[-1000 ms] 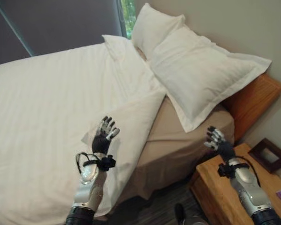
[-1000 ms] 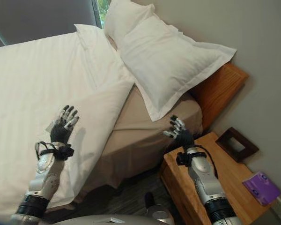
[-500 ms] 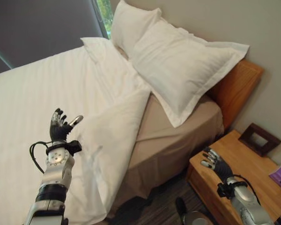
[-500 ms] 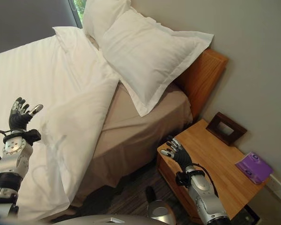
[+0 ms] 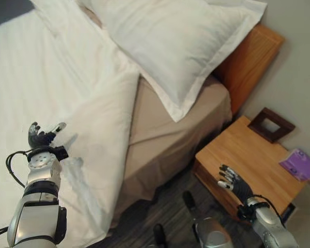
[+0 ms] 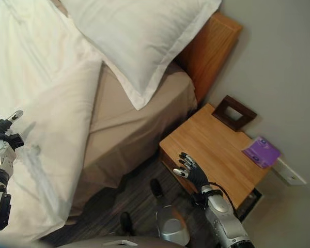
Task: Making the bed.
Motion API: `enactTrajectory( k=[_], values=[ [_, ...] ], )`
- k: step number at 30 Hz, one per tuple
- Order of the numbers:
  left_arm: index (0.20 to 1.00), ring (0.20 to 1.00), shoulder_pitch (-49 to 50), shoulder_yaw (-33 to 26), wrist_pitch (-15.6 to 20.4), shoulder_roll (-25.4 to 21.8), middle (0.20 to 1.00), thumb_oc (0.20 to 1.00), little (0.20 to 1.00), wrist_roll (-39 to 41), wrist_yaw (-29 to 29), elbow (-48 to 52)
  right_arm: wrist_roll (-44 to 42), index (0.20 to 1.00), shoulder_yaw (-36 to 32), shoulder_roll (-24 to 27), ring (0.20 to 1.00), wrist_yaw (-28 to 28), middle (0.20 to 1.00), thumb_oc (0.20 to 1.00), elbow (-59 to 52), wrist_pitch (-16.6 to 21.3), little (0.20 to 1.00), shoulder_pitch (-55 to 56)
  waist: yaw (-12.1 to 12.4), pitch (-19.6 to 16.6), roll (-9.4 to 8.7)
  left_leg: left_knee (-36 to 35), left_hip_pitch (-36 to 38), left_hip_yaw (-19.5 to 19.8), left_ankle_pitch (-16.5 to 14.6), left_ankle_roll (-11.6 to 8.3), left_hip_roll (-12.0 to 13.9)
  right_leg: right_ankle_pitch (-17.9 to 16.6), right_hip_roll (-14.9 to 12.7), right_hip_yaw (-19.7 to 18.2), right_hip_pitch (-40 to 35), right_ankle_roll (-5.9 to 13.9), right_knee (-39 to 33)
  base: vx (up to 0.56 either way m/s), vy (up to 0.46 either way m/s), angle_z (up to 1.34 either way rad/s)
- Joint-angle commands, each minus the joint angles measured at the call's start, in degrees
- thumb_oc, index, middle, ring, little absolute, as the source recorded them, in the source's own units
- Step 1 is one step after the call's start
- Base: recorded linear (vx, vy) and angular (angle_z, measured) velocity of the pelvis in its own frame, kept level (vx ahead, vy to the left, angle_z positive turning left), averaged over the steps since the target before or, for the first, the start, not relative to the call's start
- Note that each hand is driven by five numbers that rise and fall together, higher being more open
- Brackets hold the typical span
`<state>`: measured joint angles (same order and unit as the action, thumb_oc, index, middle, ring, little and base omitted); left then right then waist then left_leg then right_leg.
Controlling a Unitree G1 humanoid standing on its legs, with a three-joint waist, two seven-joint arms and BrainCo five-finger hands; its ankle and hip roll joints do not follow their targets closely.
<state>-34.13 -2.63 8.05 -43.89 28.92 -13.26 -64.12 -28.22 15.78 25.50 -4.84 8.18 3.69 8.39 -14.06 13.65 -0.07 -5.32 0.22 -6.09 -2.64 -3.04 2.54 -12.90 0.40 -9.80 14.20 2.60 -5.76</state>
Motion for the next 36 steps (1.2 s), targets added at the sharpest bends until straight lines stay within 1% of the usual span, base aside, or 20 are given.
enactTrajectory(
  k=[1,3,7,9,10,11,12,15,16,17,19,20,21,23,24,25,28,29,32,36],
  values=[
    [1.000,1.000,-5.7,0.6,1.4,-4.2,1.000,1.000,1.000,1.9,-0.2,-2.4,-4.5,1.000,1.7,0.0,1.000,-0.5,1.000,1.000,-2.8,3.1,1.000,-4.8,0.5,1.9,-0.71,0.3,-2.5,-1.8,5.2,-1.78,1.2,7.1,-0.4,-1.6,-2.3,3.69,3.8,-0.11,-0.037,-0.12],
    [1.000,1.000,-6.9,0.0,0.8,-3.4,1.000,1.000,1.000,3.1,-0.4,-4.8,-5.5,1.000,3.1,-0.3,1.000,0.0,1.000,1.000,-3.1,3.7,1.000,-6.9,0.0,4.4,-1.80,0.3,-4.9,-2.4,5.8,-1.93,1.4,6.2,0.1,-2.3,0.3,3.74,3.7,-0.16,-0.056,-0.23],
    [1.000,1.000,-8.5,-0.4,0.3,-2.7,1.000,1.000,1.000,4.6,-0.5,-6.3,-5.9,1.000,4.0,-0.3,1.000,0.5,1.000,1.000,-3.5,3.9,1.000,-8.1,-0.3,6.0,-2.57,0.3,-7.5,-3.0,6.4,-2.29,1.8,5.1,0.4,-2.9,2.8,3.66,3.3,-0.08,-0.034,-0.12],
    [1.000,1.000,-9.1,-1.0,-0.5,-2.0,1.000,1.000,1.000,4.6,-0.7,-7.9,-5.5,1.000,4.0,-0.2,1.000,1.4,1.000,1.000,-3.4,4.2,1.000,-8.5,-0.8,7.6,-2.95,0.3,-9.8,-3.6,6.8,-2.67,1.9,3.9,0.6,-3.3,4.8,3.94,2.3,-0.06,-0.016,-0.07],
    [0.950,0.950,-8.9,-0.9,-1.1,-1.5,0.950,0.950,0.950,4.0,-0.4,-8.8,-5.2,1.000,3.8,-0.3,1.000,1.9,1.000,1.000,-2.5,4.1,1.000,-8.5,-0.8,7.9,-2.81,0.3,-10.2,-3.7,6.9,-2.81,1.9,3.7,0.5,-3.2,5.2,3.99,2.0,-0.02,-0.008,-0.07],
    [0.799,0.799,-8.9,-0.9,-1.1,-1.5,0.799,0.799,0.799,4.0,-0.3,-8.8,-5.2,1.000,3.9,-0.3,1.000,1.9,1.000,1.000,-2.5,4.2,1.000,-8.5,-0.9,7.9,-2.78,0.3,-10.3,-3.6,6.9,-2.81,1.9,3.6,0.5,-3.2,5.2,3.99,1.9,0.00,-0.005,-0.06],
    [0.200,0.200,-8.5,-0.8,-1.9,-0.2,0.200,0.200,0.200,3.6,0.4,-9.5,-4.2,1.000,3.7,-0.4,1.000,2.8,1.000,1.000,-1.1,3.9,1.000,-8.8,-1.1,8.2,-2.24,0.3,-10.3,-3.8,6.9,-3.07,1.9,3.6,0.4,-3.3,5.4,3.99,1.7,0.00,0.000,0.00],
    [0.200,0.200,-7.8,-0.4,-0.7,2.2,0.200,0.200,0.200,5.6,0.4,-7.0,-3.6,1.000,3.5,-0.3,1.000,2.8,1.000,1.000,-0.9,3.5,1.000,-8.1,-1.1,7.7,-1.11,0.3,-8.6,-4.0,6.3,-3.12,1.8,4.4,0.3,-3.4,3.8,3.82,1.9,0.06,0.014,-0.01],
    [0.200,0.200,-8.7,2.0,0.6,3.6,0.200,0.200,0.200,6.0,0.5,-3.4,-3.2,1.000,3.5,0.3,1.000,2.5,1.000,1.000,-1.1,3.3,1.000,-7.6,-1.3,7.3,-0.13,0.3,-7.1,-3.9,5.7,-3.04,1.7,5.1,0.0,-3.3,2.6,3.64,2.2,0.04,0.025,0.01],
    [0.200,0.200,-8.7,2.0,0.6,3.7,0.200,0.200,0.200,6.0,0.4,-3.3,-3.2,1.000,3.4,0.3,1.000,2.5,1.000,1.000,-1.1,3.3,1.000,-7.7,-1.3,7.2,-0.20,0.3,-7.3,-4.0,6.0,-3.08,1.6,4.9,0.0,-3.4,2.8,3.61,2.2,0.05,0.029,0.07],
    [0.200,0.200,-11.2,6.7,2.2,4.2,0.200,0.200,0.200,4.0,0.4,3.7,-2.7,1.000,3.0,1.1,1.000,1.9,1.000,1.000,-1.1,3.2,1.000,-7.2,-1.5,6.2,1.31,0.3,-5.8,-3.7,5.7,-3.02,1.3,5.5,-0.4,-3.0,1.3,3.41,2.4,0.06,0.022,0.09],
    [0.200,0.200,-12.9,10.3,3.9,4.7,0.200,0.200,0.200,2.5,0.2,11.4,-2.0,1.000,2.6,1.6,1.000,1.3,1.000,1.000,-0.7,3.2,1.000,-6.6,-1.7,5.0,2.84,0.3,-4.6,-3.1,5.4,-2.94,0.9,6.2,-1.0,-2.4,-0.3,3.38,2.4,0.06,0.012,0.14],
    [0.200,0.200,-12.9,10.3,3.8,4.8,0.200,0.200,0.200,2.5,0.1,11.5,-2.0,1.000,2.6,1.6,1.000,1.3,1.000,1.000,-0.8,3.2,1.000,-6.6,-1.6,4.9,2.81,0.3,-4.8,-3.1,5.6,-2.97,0.9,6.0,-1.0,-2.4,-0.1,3.36,2.5,0.07,0.006,0.27],
    [0.200,0.200,-14.7,14.7,4.9,5.7,0.200,0.200,0.200,0.8,0.0,21.0,-1.9,1.000,2.2,1.7,1.000,0.9,1.000,1.000,-0.3,3.2,1.000,-6.1,-1.7,3.8,4.09,0.3,-3.9,-2.4,5.5,-2.83,0.3,6.5,-1.6,-1.7,-1.7,3.23,2.5,0.04,-0.015,0.33],
    [0.200,0.200,-15.5,18.0,6.2,6.9,0.200,0.200,0.200,0.4,0.5,28.6,-1.6,1.000,2.1,1.4,1.000,0.8,1.000,1.000,0.3,3.3,1.000,-6.1,-1.7,3.0,4.95,0.3,-3.1,-1.7,5.5,-2.74,0.0,6.8,-1.9,-1.2,-3.0,3.22,2.5,0.05,-0.014,0.23],
    [0.200,0.200,-14.7,18.6,6.8,7.6,0.200,0.200,0.200,0.5,0.7,32.3,-1.2,1.000,1.9,1.3,1.000,0.7,1.000,1.000,0.5,3.3,1.000,-5.9,-1.6,2.5,5.38,0.3,-2.8,-1.3,5.5,-2.66,-0.3,6.9,-2.2,-0.9,-3.8,3.21,2.4,0.05,-0.002,0.22],
    [0.200,0.200,-14.7,18.6,6.8,7.6,0.200,0.200,0.200,0.5,0.7,32.3,-1.2,1.000,1.9,1.3,1.000,0.7,1.000,1.000,0.5,3.3,1.000,-5.9,-1.7,2.5,5.38,0.3,-2.8,-1.3,5.5,-2.65,-0.3,6.9,-2.2,-0.8,-3.8,3.21,2.4,0.03,0.005,0.10],
    [0.200,0.200,-11.0,23.3,7.5,13.0,0.200,0.200,0.200,2.5,6.0,44.0,0.6,1.000,1.2,0.5,1.000,0.3,1.000,1.000,0.7,2.5,1.000,-4.3,-2.2,0.6,6.29,0.3,-0.9,-0.5,5.1,-2.36,-0.8,7.3,-2.8,-0.4,-6.4,3.41,1.7,0.08,0.020,0.03],
    [0.200,0.200,-6.0,27.1,5.9,19.1,0.200,0.200,0.200,5.3,9.9,49.3,2.1,1.000,1.2,0.3,1.000,-0.8,1.000,1.000,0.3,2.2,1.000,-2.4,-3.3,-0.6,6.74,0.3,0.2,-0.9,4.6,-1.98,-1.2,7.5,-2.9,-0.8,-7.5,3.49,1.5,0.06,0.040,0.20],
    [0.200,0.200,-2.0,30.6,3.1,20.7,0.200,0.200,0.200,4.8,13.6,50.8,3.0,1.000,-0.1,0.8,1.000,-0.8,1.000,1.000,0.3,1.7,1.000,-0.9,-4.3,-0.6,7.29,0.3,0.6,-1.6,4.3,-1.73,-1.3,7.5,-3.0,-1.3,-7.8,3.58,1.4,0.00,0.015,-0.02]
  ],
)
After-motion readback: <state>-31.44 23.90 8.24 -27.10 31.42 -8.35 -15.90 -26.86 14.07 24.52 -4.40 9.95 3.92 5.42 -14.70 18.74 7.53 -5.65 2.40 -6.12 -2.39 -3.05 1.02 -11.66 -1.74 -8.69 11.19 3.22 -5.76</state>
